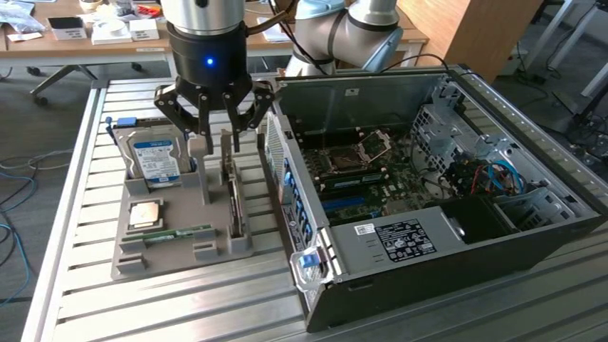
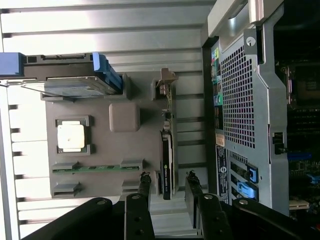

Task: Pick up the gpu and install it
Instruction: 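Pick up the gpu and move the gpu toward the slot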

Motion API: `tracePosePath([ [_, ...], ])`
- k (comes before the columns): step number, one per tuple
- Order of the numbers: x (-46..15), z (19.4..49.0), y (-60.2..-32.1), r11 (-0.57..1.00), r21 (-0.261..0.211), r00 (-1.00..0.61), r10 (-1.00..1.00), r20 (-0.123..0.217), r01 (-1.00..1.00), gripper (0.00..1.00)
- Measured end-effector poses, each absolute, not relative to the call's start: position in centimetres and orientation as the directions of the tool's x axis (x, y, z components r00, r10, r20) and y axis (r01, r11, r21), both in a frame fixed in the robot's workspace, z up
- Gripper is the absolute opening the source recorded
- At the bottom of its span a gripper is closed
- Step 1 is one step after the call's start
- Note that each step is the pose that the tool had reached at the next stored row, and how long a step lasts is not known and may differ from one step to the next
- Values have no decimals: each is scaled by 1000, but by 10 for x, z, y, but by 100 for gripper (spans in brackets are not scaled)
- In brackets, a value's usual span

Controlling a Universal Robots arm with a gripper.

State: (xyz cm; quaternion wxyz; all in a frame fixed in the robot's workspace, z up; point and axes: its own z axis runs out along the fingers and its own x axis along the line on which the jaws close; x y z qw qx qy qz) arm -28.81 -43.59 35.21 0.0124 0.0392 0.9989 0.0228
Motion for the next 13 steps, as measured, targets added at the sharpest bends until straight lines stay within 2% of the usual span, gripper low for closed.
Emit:
tracePosePath([
  [13,-288,348,-436,996,47,-997,79,-23,78,42],
])
